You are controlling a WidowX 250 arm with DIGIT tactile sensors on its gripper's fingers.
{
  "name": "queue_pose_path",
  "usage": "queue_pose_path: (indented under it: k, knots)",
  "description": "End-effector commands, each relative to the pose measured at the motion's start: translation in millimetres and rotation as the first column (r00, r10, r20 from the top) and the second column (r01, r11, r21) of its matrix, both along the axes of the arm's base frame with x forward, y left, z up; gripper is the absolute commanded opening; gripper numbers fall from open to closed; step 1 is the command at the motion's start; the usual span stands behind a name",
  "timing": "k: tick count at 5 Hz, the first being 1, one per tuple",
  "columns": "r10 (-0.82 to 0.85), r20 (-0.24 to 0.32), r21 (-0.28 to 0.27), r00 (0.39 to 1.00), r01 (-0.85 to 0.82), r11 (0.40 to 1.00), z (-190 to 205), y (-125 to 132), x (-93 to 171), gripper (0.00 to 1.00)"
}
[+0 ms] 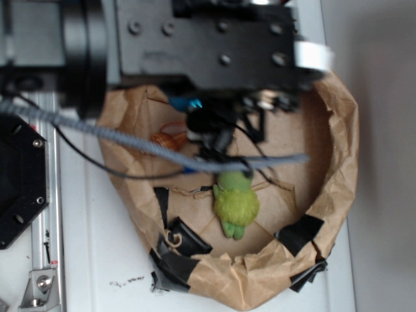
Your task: Grab the blue ball.
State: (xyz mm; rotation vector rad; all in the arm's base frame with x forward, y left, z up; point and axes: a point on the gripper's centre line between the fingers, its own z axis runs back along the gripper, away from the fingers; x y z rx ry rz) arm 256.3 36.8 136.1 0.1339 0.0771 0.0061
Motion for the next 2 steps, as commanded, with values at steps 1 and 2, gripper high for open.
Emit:
queue_pose_path:
  k: [1,2]
  knots:
    - [0.412,0.16,-0.371,0.897,-0.332,0.867,64.3,8.4,1.6,0.0]
    - [0.413,0.187,-0.392,0.891,-0.318,0.863,58.4,10.8,-2.7,0.0]
